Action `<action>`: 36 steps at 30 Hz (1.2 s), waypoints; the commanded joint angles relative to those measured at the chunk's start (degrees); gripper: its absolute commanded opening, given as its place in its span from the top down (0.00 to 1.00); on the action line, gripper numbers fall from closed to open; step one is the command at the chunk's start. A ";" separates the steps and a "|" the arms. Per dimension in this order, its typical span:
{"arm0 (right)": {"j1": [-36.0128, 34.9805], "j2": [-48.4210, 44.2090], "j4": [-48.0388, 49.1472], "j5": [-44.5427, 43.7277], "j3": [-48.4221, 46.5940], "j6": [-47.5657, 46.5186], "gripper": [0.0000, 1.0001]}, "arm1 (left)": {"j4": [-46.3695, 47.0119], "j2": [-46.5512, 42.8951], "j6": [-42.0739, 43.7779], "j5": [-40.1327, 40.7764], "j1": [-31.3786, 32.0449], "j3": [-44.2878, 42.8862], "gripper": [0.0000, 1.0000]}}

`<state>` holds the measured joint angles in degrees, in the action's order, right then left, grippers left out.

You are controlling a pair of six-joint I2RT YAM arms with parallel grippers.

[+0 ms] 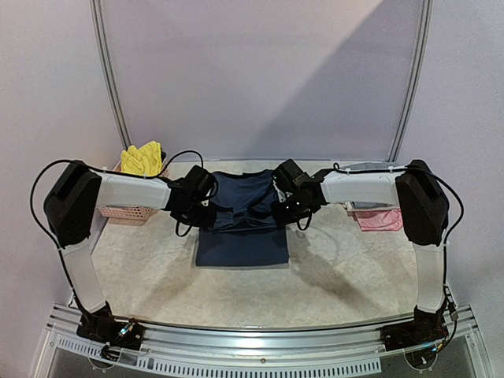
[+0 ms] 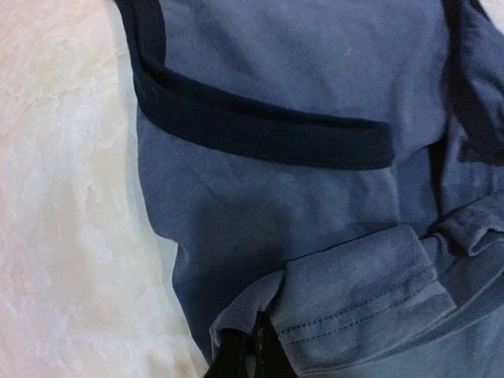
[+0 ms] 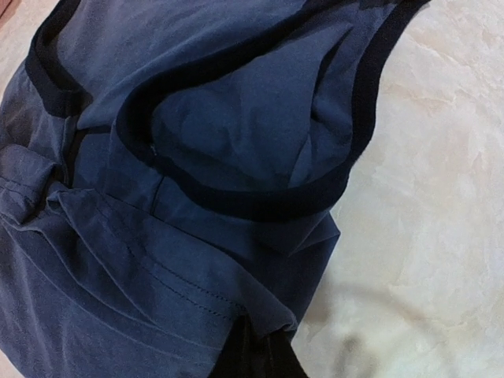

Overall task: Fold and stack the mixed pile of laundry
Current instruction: Fold the rectangle-folded tank top at the center of the board.

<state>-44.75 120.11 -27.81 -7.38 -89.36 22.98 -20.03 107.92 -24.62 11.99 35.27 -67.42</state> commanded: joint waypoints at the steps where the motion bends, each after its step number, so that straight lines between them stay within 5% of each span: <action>1: 1.57 3.16 1.02 1.68 -3.66 -0.47 0.87 | 1.99 3.25 -0.27 -0.37 -1.71 -2.53 0.90; 7: 2.72 4.04 -1.35 2.92 -8.29 -0.47 0.65 | -0.94 1.98 -0.75 2.99 -2.99 -6.09 0.70; 10: 2.76 2.16 -3.24 2.75 -10.30 -1.28 0.50 | -2.94 -1.56 -0.46 5.85 -2.74 -6.57 0.52; 15: 2.75 -5.95 -0.86 3.42 -3.76 -1.70 0.39 | -2.53 -10.46 1.28 12.55 2.38 -0.25 0.31; 23: -0.32 -14.11 8.62 15.07 10.98 -1.05 0.45 | 2.29 -18.26 3.41 5.45 11.86 9.31 0.54; 36: -1.39 -5.34 11.20 20.39 8.52 -0.50 0.72 | 0.92 -4.04 1.77 0.65 16.60 1.80 0.66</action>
<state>-46.22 111.50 -17.34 11.22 -78.37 22.81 -18.72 99.88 -23.27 13.69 51.75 -62.11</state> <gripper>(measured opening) 0.289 0.342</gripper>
